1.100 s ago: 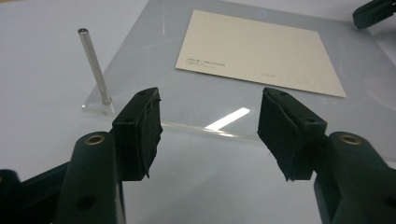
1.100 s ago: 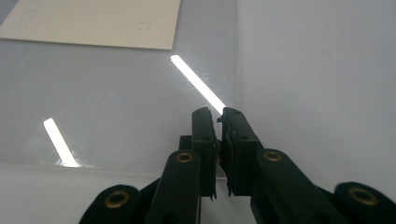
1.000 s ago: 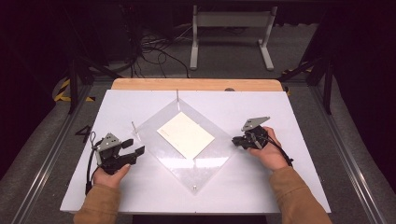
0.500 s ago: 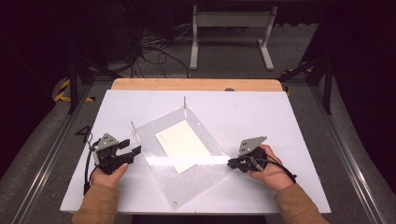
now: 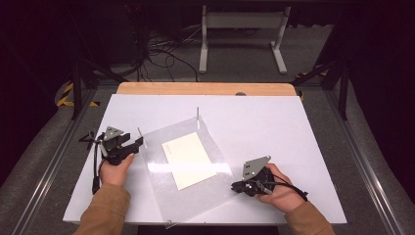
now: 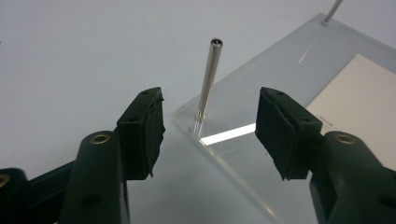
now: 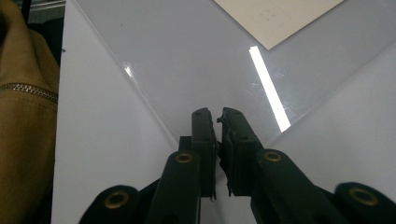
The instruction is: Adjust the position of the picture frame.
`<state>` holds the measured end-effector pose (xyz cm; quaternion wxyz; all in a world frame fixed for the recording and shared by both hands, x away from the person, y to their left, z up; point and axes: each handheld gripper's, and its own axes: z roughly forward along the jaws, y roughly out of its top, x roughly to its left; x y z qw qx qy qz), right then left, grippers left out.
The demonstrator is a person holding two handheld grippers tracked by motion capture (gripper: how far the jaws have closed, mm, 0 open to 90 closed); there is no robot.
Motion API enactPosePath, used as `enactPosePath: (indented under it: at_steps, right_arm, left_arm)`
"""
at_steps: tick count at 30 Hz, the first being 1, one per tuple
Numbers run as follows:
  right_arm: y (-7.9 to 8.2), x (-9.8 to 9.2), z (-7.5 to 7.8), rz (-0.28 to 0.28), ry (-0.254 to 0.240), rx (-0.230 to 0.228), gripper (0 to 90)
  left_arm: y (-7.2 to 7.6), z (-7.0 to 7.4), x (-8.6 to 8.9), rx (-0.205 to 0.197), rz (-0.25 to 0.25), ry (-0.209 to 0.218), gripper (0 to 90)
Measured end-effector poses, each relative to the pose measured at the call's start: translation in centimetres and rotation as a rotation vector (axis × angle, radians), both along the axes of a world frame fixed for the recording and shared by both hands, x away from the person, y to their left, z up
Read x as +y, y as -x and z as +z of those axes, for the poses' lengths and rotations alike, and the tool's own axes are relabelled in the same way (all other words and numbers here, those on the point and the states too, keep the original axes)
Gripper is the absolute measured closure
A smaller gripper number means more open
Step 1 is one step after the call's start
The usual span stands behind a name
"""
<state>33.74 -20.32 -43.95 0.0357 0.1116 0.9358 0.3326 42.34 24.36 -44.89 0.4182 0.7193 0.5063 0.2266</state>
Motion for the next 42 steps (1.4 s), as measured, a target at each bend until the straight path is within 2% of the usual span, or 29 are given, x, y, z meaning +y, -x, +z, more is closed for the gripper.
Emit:
enactPosePath:
  at_steps: [2,5,7,8,9,16,18,19,20,21,22,24,26,27,31,33,36,40,42]
  right_arm:
    - [0.0,-0.2,-0.1,-0.003,-0.018,0.009,83.3]
    - [0.0,-0.2,-0.2,-0.004,-0.025,0.009,83.2]
    - [0.0,-0.3,-0.2,-0.005,-0.026,0.004,83.1]
    - [0.0,-0.3,-0.2,-0.005,-0.026,0.004,83.1]
    - [0.2,-0.3,-0.2,-0.007,-0.024,0.003,83.2]
    - [1.4,-0.4,-0.1,0.002,-0.01,-0.004,83.2]
    - [2.2,-0.8,-0.1,0.005,-0.013,0.0,83.2]
    - [2.6,-0.9,-0.2,0.004,-0.017,0.004,83.2]
    - [2.6,-0.9,-0.2,0.004,-0.017,0.004,83.2]
    - [3.2,-1.1,-0.2,0.005,-0.015,0.001,83.2]
    - [3.5,-1.2,-0.2,0.011,-0.013,0.004,83.2]
    - [3.9,-1.3,-0.2,0.013,-0.015,0.004,83.2]
    - [4.4,-1.5,-0.2,0.016,-0.016,0.009,83.3]
    - [4.7,-1.6,-0.2,0.019,-0.02,0.017,83.3]
    - [5.8,-2.2,-0.3,0.027,-0.029,0.039,83.3]
    - [6.2,-2.5,-0.2,0.037,-0.034,0.06,83.3]
    - [6.5,-2.7,-0.2,0.04,-0.026,0.053,83.3]
    - [6.7,-2.8,-0.2,0.039,-0.027,0.067,83.4]
    - [6.7,-2.7,-0.2,0.035,-0.017,0.048,83.5]
  left_arm:
    - [-0.8,0.0,-0.5,0.002,-0.01,-0.017,54.3]
    - [-2.2,-0.2,-1.3,0.007,0.002,-0.053,59.4]
    - [-2.4,-0.2,-1.4,0.01,-0.006,-0.043,69.2]
    - [-2.5,-0.1,-1.5,0.001,-0.011,-0.023,69.2]
    - [-2.7,0.3,-1.6,0.001,0.009,-0.011,83.1]
    - [-4.5,1.0,-3.6,0.002,-0.03,-0.008,82.7]
    - [-5.2,1.5,-4.9,-0.005,-0.053,-0.01,82.4]
    - [-5.8,2.0,-6.1,-0.015,-0.069,-0.006,82.2]
    - [-5.8,2.0,-6.1,-0.015,-0.069,-0.006,82.2]
    - [-6.3,2.3,-7.2,-0.016,-0.092,0.0,82.0]
    - [-6.3,2.3,-7.2,-0.016,-0.092,0.0,81.9]
    - [-6.7,2.5,-8.5,-0.03,-0.114,-0.003,82.0]
    - [-7.1,2.5,-9.5,-0.01,-0.138,0.002,81.9]
    - [-7.3,2.4,-10.2,-0.005,-0.148,-0.009,81.9]
    - [-7.5,2.2,-11.9,-0.006,-0.191,-0.008,82.0]
    - [-7.6,1.8,-12.3,0.008,-0.205,-0.002,82.2]
    - [-7.7,1.3,-12.5,0.033,-0.214,-0.012,82.4]
    - [-7.7,1.3,-12.6,0.023,-0.223,-0.01,82.4]
    - [-7.8,1.2,-12.8,0.022,-0.219,-0.006,82.3]
